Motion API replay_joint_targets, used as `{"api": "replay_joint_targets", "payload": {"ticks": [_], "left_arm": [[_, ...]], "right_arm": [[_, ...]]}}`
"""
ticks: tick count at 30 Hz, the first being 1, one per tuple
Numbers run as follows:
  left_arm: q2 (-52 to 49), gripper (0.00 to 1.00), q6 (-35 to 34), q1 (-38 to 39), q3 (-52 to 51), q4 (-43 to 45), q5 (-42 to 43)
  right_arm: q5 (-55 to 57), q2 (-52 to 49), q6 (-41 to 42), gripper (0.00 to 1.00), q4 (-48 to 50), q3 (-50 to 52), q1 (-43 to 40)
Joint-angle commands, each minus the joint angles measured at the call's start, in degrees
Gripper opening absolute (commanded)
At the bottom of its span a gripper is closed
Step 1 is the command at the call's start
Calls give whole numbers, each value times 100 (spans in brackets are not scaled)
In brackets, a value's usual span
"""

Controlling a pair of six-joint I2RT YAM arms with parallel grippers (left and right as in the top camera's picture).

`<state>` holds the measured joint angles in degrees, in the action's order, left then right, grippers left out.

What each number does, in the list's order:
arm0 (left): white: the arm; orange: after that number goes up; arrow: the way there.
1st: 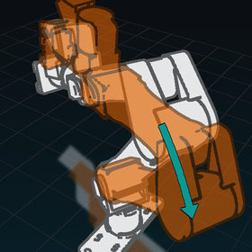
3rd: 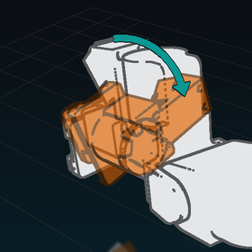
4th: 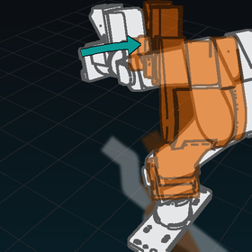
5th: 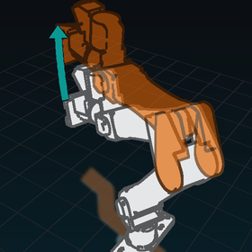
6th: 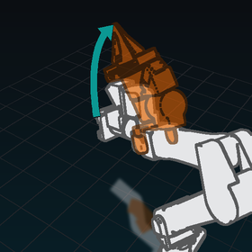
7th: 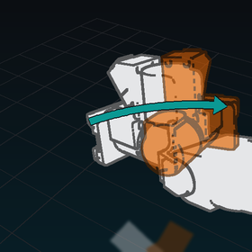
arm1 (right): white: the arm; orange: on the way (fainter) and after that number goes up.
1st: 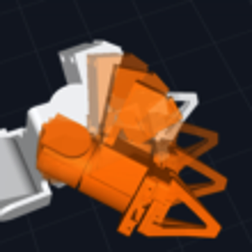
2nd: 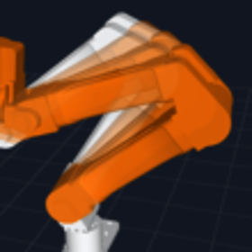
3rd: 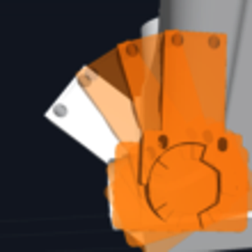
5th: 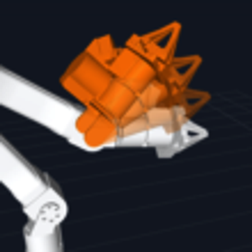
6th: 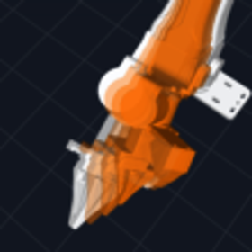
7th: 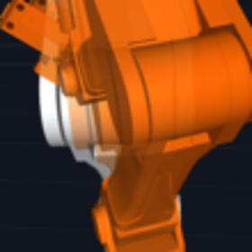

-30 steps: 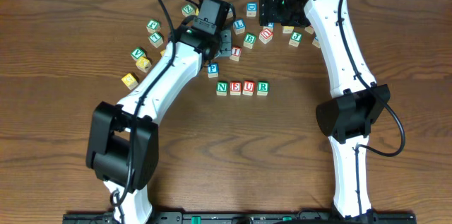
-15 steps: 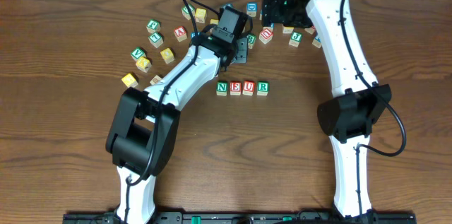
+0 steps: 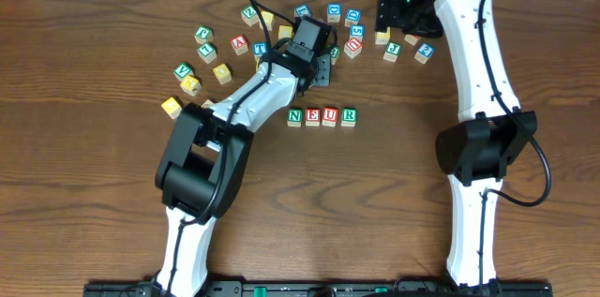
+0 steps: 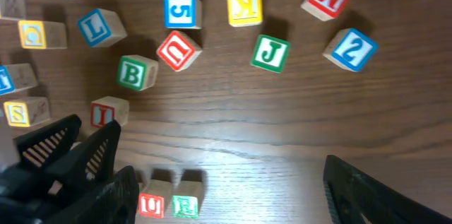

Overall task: Spell out NEURIPS
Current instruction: 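Move the left gripper to the red I block and grasp it, then carry the I block to the right of R and lower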

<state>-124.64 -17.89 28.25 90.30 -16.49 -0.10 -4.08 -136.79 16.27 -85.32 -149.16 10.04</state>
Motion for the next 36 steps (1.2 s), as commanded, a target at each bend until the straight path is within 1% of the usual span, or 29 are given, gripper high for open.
{"api": "replay_joint_targets", "payload": {"ticks": [1,4,12,13,16,21,24,26,36], "left_arm": [[-125,52,151,2,-42,33,-81],[-205,52,291,2,-42,101,-105],[-387,50,289,2,-42,168,-103],[-385,47,289,2,-42,186,-103],[-385,41,289,2,-42,229,-103],[-382,34,286,2,-39,251,-103],[-372,32,289,2,-39,245,-103],[-348,28,286,2,-39,240,-103],[81,28,284,17,-39,68,-98]], "right_arm": [[74,70,-57,78,-37,20,-105],[72,70,-70,78,-52,20,-184],[98,70,-118,78,-105,20,-223],[116,72,-116,78,-109,20,-225],[116,72,-118,78,-111,20,-223],[118,70,-168,79,-111,20,-223],[164,70,-179,79,-111,20,-225],[227,70,-179,79,-111,20,-225],[254,70,-179,80,-103,20,-254]]}}
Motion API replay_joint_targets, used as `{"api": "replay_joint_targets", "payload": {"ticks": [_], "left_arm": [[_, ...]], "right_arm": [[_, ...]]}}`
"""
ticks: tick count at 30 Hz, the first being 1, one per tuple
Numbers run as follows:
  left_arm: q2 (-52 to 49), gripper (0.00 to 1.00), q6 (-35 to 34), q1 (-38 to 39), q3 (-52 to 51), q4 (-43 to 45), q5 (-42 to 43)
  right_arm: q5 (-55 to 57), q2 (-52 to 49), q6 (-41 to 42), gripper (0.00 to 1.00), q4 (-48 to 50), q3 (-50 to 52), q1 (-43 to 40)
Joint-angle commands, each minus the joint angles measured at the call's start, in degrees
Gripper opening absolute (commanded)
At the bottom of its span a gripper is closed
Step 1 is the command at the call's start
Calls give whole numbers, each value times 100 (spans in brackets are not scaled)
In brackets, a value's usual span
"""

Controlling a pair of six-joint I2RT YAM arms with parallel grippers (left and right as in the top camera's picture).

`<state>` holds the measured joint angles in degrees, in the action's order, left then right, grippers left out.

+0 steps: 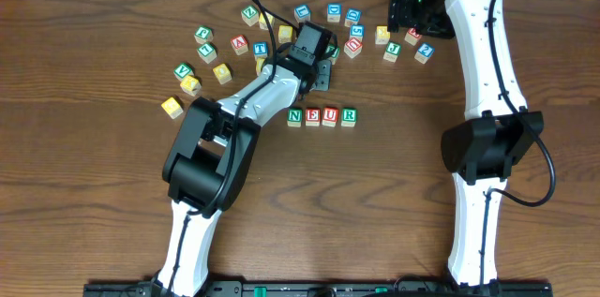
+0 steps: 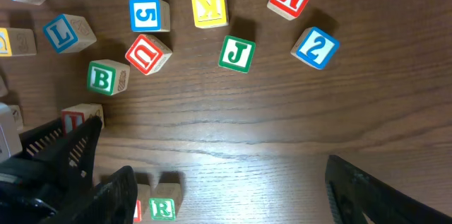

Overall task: Spell out NEURIPS
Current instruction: 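Carry the I block to the right of R and lower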

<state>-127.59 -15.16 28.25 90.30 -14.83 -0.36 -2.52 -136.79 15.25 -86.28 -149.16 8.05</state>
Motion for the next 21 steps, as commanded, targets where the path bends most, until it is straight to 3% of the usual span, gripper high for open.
{"api": "replay_joint_targets", "payload": {"ticks": [1,12,21], "left_arm": [[431,28,11,26,-39,-164,-72],[1082,28,-61,887,-39,-796,-74],[1056,29,-629,1698,-42,-1174,-527]], "right_arm": [[98,70,-76,80,-4,20,-76],[92,70,-76,80,15,20,-448],[90,70,-76,81,2,20,-704]]}}
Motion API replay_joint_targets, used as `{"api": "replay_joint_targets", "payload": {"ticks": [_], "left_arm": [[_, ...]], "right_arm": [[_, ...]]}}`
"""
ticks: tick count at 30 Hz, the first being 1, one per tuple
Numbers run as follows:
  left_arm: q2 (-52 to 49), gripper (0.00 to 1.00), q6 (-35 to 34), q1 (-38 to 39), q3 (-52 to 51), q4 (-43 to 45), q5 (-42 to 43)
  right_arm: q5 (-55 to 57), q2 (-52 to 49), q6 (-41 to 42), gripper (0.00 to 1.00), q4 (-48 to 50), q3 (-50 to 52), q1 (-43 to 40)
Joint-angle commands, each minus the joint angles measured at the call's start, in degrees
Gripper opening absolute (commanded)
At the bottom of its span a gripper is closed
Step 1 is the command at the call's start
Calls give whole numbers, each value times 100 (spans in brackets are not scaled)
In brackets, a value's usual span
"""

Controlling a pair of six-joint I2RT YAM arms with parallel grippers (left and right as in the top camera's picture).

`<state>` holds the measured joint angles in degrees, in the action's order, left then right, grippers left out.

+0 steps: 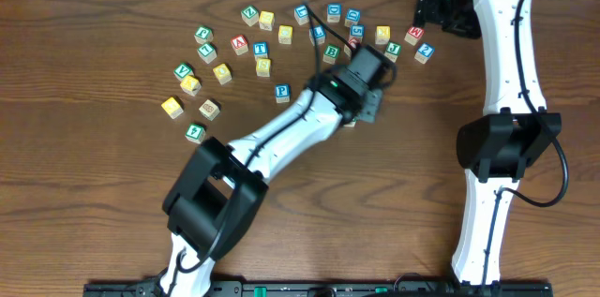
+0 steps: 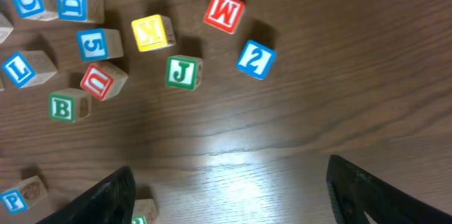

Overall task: Spell out NEURIPS
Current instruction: 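Carry the I block to the right of R and lower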

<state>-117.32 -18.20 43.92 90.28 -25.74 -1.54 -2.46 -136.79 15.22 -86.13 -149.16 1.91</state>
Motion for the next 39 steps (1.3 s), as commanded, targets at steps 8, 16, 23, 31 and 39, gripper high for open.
{"api": "replay_joint_targets", "payload": {"ticks": [8,16,23,31,39], "left_arm": [[-367,29,-752,407,-39,55,-520],[-616,29,-966,415,-39,356,-525],[-822,29,-1108,413,-39,387,-568],[-876,29,-1220,411,-39,376,-715],[-999,30,-1408,393,-39,398,-732]], "right_arm": [[83,72,-74,81,-24,20,-111],[83,70,-74,82,-68,20,-107],[85,72,-90,82,-120,20,-107],[85,70,-118,82,-151,20,-107],[85,70,-118,82,-157,20,-107]]}}
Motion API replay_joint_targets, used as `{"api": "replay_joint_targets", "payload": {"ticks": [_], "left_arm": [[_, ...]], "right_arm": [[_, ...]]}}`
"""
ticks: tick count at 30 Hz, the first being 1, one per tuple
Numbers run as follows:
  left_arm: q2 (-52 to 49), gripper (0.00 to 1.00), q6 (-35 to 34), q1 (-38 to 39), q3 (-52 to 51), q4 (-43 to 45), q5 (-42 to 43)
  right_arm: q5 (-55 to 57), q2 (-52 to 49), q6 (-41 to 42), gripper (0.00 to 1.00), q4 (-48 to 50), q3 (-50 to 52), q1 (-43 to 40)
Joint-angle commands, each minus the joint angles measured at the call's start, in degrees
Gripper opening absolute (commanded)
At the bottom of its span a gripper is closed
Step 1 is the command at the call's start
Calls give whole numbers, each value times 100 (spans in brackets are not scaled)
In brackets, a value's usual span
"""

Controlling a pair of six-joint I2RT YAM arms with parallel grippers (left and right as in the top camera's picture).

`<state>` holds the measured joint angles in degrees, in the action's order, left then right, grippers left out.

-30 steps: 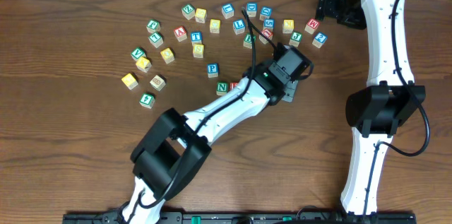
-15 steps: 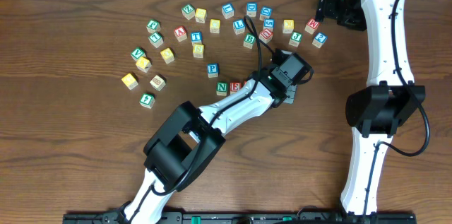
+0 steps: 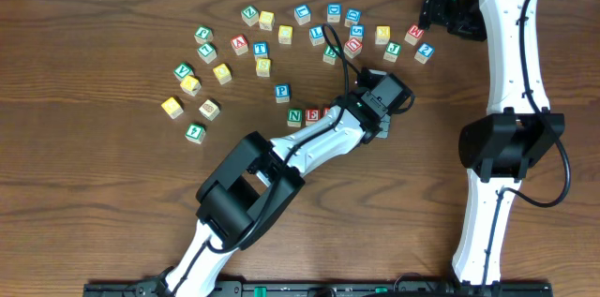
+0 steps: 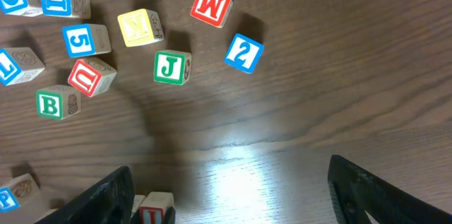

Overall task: Spell out NEURIPS
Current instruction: 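Carry the I block to the right of R and lower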

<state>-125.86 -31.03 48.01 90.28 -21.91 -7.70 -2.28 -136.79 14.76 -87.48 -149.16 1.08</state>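
Observation:
The row on the table shows N and E; my left arm hides the rest of it. The left gripper hangs over the row's right end, its jaws hidden. A block with a red I peeks in at the bottom edge of the right wrist view, next to another pale block. A blue P block lies just behind the row. At the far right corner, off to the right of the loose blocks, my right gripper stands wide open, holding nothing.
Loose letter blocks arc along the back of the table: M, 2, J, a yellow block, 5, U, B. More blocks lie at the left.
My left arm has shifted along the row, so N and E show again. The red I block now appears at the bottom of the right wrist view. The right gripper has barely moved.
My left gripper stood among the loose blocks behind the N E U R row, beside the red I block. Later it was over the row's right end, the I gone from its old spot. Meanwhile the right arm drew back to the far right corner.

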Motion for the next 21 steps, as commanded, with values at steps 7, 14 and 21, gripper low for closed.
{"api": "replay_joint_targets", "payload": {"ticks": [7,14,21], "left_arm": [[-144,43,-127,-13,-39,63,-48],[-42,43,-118,-13,4,101,-48],[623,43,586,-35,164,-122,-55]], "right_arm": [[68,70,-72,82,-20,20,-24],[68,70,-120,83,-20,20,-26],[63,70,-157,83,-48,20,-24]]}}
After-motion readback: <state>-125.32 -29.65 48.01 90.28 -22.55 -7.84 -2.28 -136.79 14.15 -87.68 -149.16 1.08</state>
